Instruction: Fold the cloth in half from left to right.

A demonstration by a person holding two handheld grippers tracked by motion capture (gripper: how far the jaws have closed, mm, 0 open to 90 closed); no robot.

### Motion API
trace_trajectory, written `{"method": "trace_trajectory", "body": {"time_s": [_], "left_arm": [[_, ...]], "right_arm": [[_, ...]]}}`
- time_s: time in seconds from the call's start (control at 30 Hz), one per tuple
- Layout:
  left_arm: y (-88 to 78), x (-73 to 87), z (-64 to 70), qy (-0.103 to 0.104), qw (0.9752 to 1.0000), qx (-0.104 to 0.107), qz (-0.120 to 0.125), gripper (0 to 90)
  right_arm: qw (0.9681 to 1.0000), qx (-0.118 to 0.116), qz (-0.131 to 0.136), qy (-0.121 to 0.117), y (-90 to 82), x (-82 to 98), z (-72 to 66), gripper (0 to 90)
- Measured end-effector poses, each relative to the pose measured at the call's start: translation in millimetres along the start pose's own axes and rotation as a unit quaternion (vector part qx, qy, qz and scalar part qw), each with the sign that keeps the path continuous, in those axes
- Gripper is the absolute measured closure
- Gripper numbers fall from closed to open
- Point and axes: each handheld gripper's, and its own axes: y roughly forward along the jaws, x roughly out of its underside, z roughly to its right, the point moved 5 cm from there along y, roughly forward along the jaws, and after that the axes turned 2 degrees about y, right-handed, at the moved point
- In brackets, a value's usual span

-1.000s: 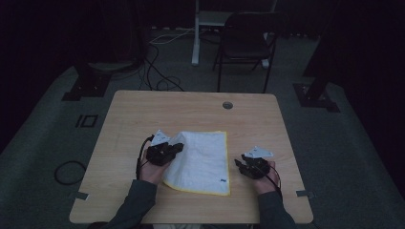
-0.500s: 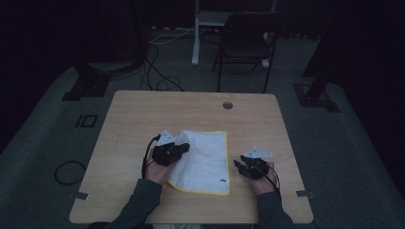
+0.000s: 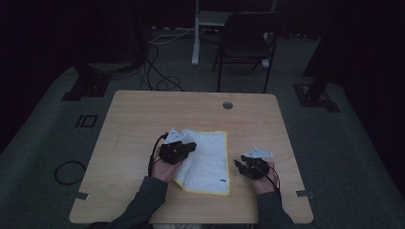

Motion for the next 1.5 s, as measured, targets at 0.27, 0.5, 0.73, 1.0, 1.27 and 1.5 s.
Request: {"method": "trace_trajectory", "body": {"time_s": [0.27,0.5,0.73,1.0,1.27,1.5], "left_arm": [[7.1,-3.2,4.9,0.002,1.0000,0.006,-0.001,87.0],[12.5,-5.6,8.9,0.006,0.9999,0.011,-0.005,87.0],[16.9,-6.3,12.1,0.008,0.9998,0.015,-0.007,87.0],[23.5,-7.6,16.8,0.012,0.9996,0.022,-0.012,86.9],[29.7,-8.5,20.6,0.012,0.9994,0.029,-0.015,87.0],[36.9,-6.6,24.7,0.011,0.9991,0.035,-0.020,87.0]], "right_arm": [[1.0000,0.001,-0.001,0.002,-0.6,0.5,1.1,61.8],[1.0000,0.003,0.000,0.004,-1.3,1.2,2.5,61.8],[1.0000,0.003,0.000,0.003,-2.2,1.8,3.6,61.8],[1.0000,0.003,-0.001,0.001,-2.1,2.3,3.4,61.8],[1.0000,0.003,-0.002,0.002,-1.9,2.8,3.5,61.8],[1.0000,0.005,-0.003,0.004,-1.7,3.4,4.4,61.8]]}}
